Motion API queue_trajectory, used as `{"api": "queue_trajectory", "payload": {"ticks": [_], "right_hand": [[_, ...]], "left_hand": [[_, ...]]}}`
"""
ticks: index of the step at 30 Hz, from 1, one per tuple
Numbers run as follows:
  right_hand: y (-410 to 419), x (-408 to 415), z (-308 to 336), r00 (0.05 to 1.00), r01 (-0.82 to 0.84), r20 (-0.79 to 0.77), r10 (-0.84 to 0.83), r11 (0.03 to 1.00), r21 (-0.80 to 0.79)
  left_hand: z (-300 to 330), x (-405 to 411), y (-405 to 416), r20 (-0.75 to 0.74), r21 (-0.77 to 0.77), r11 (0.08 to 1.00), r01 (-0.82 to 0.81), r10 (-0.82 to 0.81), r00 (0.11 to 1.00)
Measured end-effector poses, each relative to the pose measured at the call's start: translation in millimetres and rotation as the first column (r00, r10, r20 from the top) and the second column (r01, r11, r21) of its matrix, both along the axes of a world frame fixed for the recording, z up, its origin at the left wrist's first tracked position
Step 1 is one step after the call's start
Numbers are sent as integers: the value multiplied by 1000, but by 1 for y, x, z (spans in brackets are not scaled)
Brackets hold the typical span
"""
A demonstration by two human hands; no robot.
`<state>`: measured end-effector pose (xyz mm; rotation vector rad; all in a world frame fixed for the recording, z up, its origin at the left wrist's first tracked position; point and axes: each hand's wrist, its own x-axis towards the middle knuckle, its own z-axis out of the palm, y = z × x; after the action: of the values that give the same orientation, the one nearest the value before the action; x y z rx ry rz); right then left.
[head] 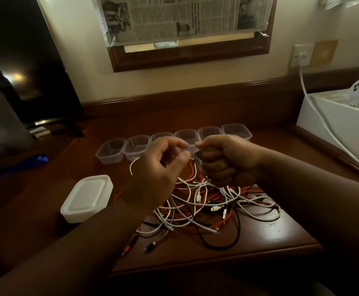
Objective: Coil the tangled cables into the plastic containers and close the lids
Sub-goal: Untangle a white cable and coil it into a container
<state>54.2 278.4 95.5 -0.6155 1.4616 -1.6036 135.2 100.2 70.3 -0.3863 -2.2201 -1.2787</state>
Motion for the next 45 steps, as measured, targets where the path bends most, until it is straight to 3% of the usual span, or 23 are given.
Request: {"api": "queue_trajectory", "payload": {"ticks": [2,4,8,10,11,13,14,17,21,24,26,28,31,33,35,41,45], "right_hand": [[-5,3,2,1000,-18,21,19,999,-44],[-9,3,4,996,-10,83,19,994,-106],[-14,3,4,992,76,112,-62,989,-124],[-19,5,4,972,229,-45,-229,973,-2],[-22,6,3,925,330,-219,-309,941,68],[-28,9,-1,728,500,-602,-329,855,137],[-30,8,-3,647,535,-687,-331,839,100],[-33,9,-10,654,542,-625,-426,840,-5],[-35,14,-10,692,502,-589,-417,865,-23],[-32,12,-8,909,372,-196,-369,928,-22],[-28,11,-9,962,272,29,-270,960,-72],[-26,9,-11,963,256,116,-243,959,-117],[-25,8,-14,959,280,-5,-282,955,-98],[-23,7,-14,933,313,-175,-315,949,-41],[-21,8,-14,914,338,-230,-333,941,-20],[-19,10,-10,920,345,-215,-329,938,38],[-25,20,-7,849,341,-467,-250,932,122]], "left_hand": [[2,-2,9,67,25,999,24,-26,997],[1,-2,19,188,200,978,63,-101,977],[-6,-9,30,217,453,891,24,-136,967],[-11,-13,34,211,457,889,-34,-72,975],[-13,-14,35,201,447,893,-51,-45,978],[-15,-14,35,164,413,908,-76,8,986],[-15,-15,34,141,392,916,-89,36,989],[-16,-20,27,79,344,935,-87,63,995],[-14,-21,22,67,321,941,-106,90,994],[-14,-21,20,134,413,900,-139,91,987],[-12,-21,20,216,532,836,-134,19,976],[-9,-21,20,268,648,756,-91,-114,957],[-6,-21,18,297,713,699,-55,-229,927],[-5,-21,16,297,717,696,-34,-261,918],[-3,-21,14,300,710,704,-15,-282,911],[-5,-23,11,294,526,850,-34,-144,945],[-3,-25,12,246,451,892,-7,-117,962]]}}
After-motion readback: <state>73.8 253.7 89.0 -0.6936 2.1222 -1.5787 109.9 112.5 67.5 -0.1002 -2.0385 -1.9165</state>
